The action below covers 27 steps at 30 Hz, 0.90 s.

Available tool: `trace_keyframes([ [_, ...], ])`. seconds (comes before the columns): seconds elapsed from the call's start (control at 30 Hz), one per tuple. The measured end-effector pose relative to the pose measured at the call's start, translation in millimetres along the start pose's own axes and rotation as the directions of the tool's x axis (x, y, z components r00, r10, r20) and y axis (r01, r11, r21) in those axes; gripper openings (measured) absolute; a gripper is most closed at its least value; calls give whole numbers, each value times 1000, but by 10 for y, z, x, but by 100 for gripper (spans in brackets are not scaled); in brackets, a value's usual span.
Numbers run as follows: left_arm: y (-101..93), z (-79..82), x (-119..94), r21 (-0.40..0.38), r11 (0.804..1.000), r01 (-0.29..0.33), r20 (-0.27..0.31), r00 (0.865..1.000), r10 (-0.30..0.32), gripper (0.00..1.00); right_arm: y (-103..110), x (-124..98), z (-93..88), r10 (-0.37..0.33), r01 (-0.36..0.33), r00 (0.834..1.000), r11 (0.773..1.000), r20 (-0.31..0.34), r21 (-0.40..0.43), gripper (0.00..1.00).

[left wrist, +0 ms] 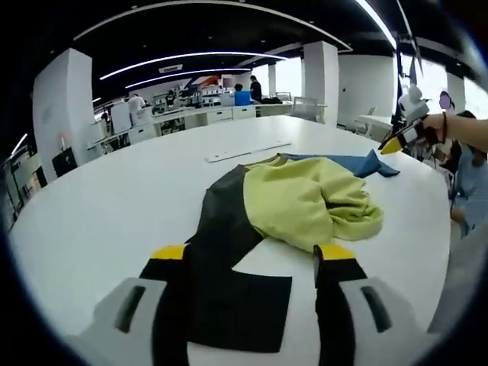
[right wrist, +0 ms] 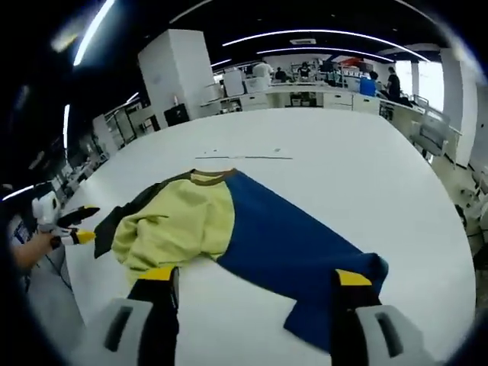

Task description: Fold the garment on the visible template until the final outline fits inside the template.

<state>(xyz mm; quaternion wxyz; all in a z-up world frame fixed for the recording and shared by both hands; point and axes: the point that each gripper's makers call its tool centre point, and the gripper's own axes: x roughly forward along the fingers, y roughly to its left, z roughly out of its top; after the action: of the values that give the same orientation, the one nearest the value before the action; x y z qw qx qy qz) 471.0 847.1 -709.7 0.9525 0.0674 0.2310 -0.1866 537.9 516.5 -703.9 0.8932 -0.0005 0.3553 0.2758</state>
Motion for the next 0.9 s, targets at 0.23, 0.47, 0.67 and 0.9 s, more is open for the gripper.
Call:
trace_keyframes([
  [0.23,-236,-36,85,8,999,33,-7,999,-33,66,434,89,-150,101,-102,995,993,-17,-65,85],
  [0.47,-437,-91,155,5,998,59,-18,998,-59,61,713,245,-361,175,-181,983,975,-56,-132,81],
  [0.67,-503,-167,221,-34,997,63,-36,997,-64,51,903,336,-444,220,-230,972,959,-80,-165,73],
  [0.9,-541,-252,281,-56,997,62,-60,996,-65,40,1075,466,-509,241,-256,966,942,-93,-218,48],
])
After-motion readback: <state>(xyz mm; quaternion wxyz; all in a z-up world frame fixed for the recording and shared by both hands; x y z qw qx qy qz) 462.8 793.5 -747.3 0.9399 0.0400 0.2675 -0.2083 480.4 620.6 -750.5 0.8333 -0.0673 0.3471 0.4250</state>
